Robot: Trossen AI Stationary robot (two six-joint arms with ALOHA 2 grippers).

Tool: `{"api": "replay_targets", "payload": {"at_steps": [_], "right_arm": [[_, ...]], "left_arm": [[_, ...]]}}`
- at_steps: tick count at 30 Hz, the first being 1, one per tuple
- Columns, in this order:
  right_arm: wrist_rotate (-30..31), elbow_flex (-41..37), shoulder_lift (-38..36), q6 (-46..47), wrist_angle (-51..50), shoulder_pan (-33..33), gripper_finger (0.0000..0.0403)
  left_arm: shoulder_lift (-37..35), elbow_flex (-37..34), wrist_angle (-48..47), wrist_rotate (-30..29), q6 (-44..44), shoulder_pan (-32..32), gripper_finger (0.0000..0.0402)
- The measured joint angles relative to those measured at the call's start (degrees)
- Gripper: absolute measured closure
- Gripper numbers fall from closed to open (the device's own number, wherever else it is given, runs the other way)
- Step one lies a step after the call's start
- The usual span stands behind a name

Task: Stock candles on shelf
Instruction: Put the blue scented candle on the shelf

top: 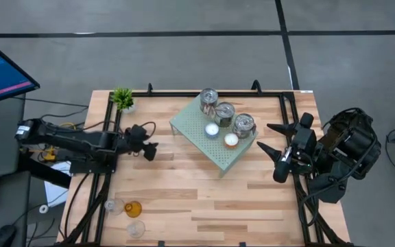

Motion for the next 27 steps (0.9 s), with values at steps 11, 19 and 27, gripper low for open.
{"api": "replay_targets", "payload": {"at_steps": [11, 19, 27], "right_arm": [[-0.7, 0.0, 0.0, 0.0, 0.0, 0.0, 0.0127], [-0.9, 0.0, 0.1, 0.1, 0.0, 0.0, 0.0127], [-2.5, 0.0, 0.1, 0.2, 0.0, -1.8, 0.0127]], "left_arm": [[2.5, -0.6, 0.2, 0.9, -2.8, 3.2, 0.0020], [4.8, -4.5, 0.9, 3.3, -13.0, 1.3, 0.0033], [5.6, -4.5, 3.5, -3.2, -12.2, -6.2, 0.0029]]}}
